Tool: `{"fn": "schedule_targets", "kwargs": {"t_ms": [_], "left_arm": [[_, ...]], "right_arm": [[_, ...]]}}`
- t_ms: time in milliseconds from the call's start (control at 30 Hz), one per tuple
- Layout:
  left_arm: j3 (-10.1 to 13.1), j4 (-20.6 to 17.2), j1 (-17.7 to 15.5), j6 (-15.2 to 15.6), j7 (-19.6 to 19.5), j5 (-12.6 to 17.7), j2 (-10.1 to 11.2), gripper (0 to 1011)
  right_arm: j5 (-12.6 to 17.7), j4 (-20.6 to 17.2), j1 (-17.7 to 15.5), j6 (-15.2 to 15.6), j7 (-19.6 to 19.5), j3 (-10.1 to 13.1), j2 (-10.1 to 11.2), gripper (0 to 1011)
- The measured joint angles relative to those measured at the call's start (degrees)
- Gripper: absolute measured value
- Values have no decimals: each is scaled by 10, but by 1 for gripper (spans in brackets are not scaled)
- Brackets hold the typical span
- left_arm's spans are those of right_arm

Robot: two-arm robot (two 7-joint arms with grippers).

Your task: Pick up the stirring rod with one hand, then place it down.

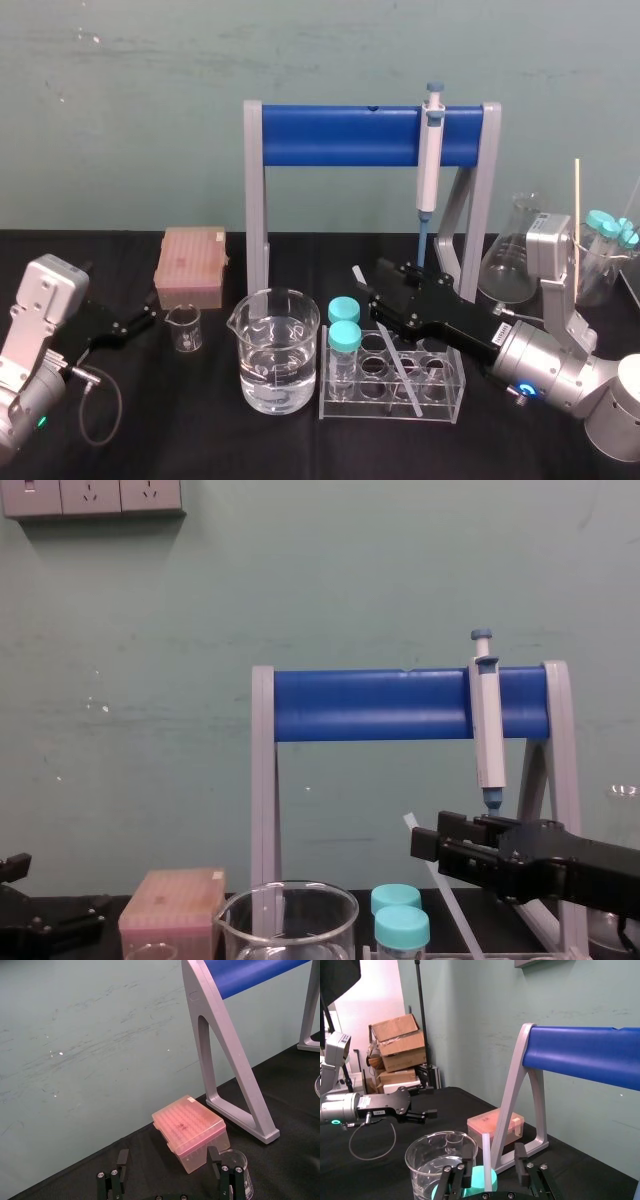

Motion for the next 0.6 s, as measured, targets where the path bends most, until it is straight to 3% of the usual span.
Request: {"fn": "schedule_targets", "kwargs": {"t_ms": [400,600], "left_arm": [[0,0,0,0,0,0,0,1000],[0,0,0,0,0,0,0,1000]], "right_arm": [[1,-1,0,2,1,0,1,880],[1,-32,0,48,-7,1,21,1003]]}}
